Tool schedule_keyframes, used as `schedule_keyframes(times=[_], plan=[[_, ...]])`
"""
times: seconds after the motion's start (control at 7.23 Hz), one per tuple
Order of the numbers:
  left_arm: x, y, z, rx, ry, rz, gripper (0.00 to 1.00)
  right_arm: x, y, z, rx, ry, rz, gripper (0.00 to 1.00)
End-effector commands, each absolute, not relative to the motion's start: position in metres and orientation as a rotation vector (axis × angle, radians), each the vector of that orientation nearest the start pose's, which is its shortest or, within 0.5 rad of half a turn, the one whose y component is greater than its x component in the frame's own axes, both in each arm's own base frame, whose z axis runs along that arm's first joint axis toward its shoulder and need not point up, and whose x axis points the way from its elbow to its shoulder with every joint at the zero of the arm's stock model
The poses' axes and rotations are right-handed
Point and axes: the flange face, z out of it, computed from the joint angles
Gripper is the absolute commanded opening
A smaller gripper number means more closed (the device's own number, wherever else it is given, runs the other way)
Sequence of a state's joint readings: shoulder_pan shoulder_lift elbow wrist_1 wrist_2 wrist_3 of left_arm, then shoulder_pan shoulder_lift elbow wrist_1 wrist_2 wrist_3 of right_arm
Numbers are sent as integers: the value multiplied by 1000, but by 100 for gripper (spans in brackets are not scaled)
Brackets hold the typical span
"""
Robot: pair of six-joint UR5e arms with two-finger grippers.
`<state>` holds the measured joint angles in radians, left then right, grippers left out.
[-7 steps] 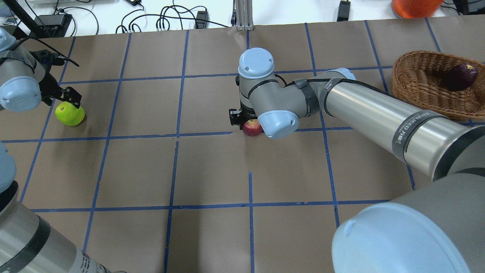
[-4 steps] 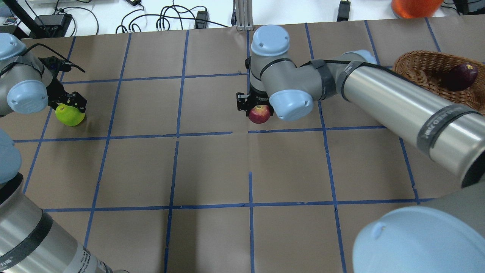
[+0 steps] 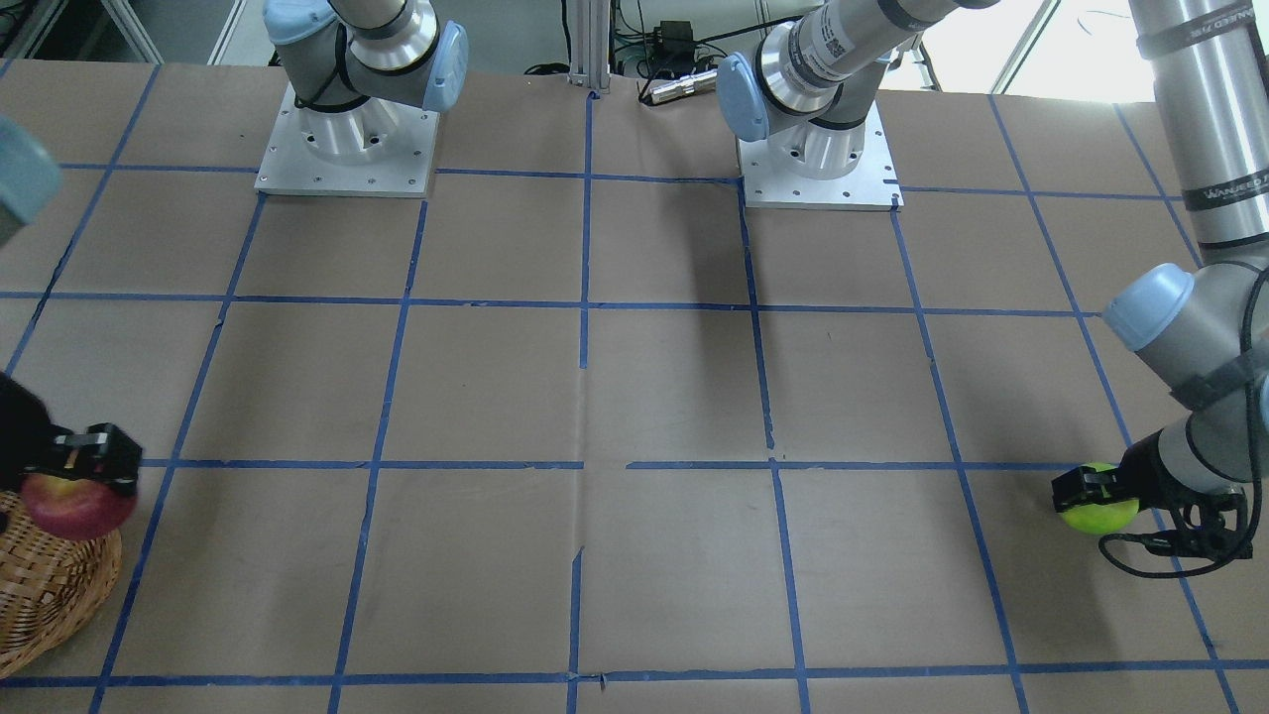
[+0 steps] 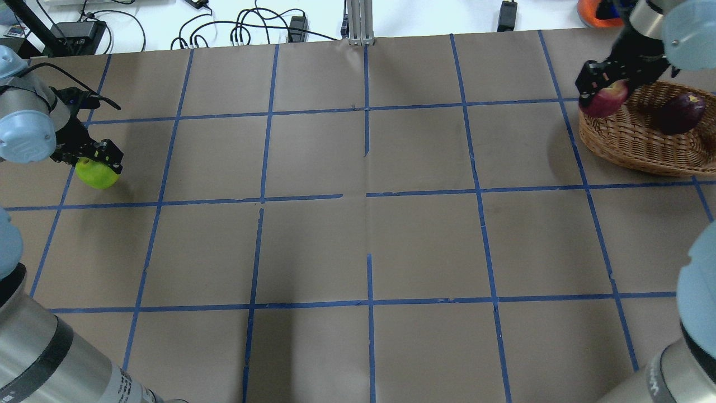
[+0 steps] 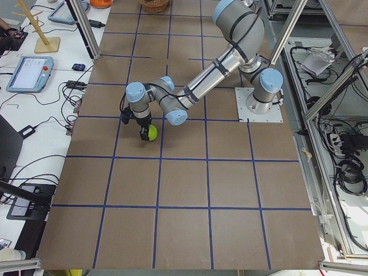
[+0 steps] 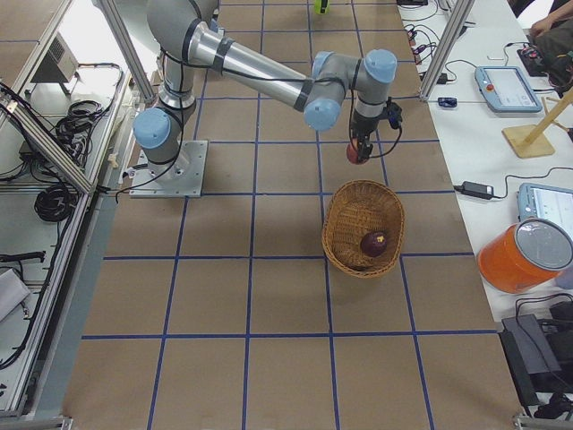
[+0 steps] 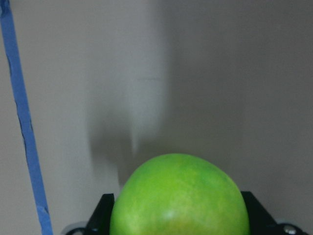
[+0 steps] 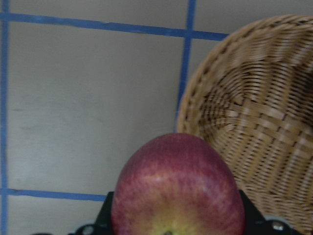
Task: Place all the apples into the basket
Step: 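Place the red apple in the basket while the left carries the green apple center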
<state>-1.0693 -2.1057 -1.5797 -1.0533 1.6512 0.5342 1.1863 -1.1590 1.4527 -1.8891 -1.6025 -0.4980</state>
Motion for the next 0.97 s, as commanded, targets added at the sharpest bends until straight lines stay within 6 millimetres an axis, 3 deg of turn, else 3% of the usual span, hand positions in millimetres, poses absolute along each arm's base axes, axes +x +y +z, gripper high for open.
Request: schedule_keyframes(times=[0.0, 0.14, 0.28, 0.42, 0.55, 0.69, 0.83], plan=[[101, -619, 276, -161, 3177, 94, 16, -253, -630, 302, -341, 3147, 34, 14], [33, -601, 295, -283, 3185, 70, 16, -289, -620, 284, -300, 3141, 38, 18], [-40, -586, 298, -417, 3160, 73, 16, -298, -625, 272, -299, 3161, -8, 77], [-126, -575, 299, -510, 3139, 46, 17, -298, -624, 270, -304, 3164, -15, 100], [-216, -551, 283, -500, 3133, 53, 17, -292, -624, 285, -319, 3182, -14, 100], [-290, -528, 266, -563, 3138, -25, 17, -264, -621, 321, -345, 3165, 0, 100], [-321, -513, 240, -521, 3153, -47, 17, -222, -629, 345, -436, 3170, -23, 100]])
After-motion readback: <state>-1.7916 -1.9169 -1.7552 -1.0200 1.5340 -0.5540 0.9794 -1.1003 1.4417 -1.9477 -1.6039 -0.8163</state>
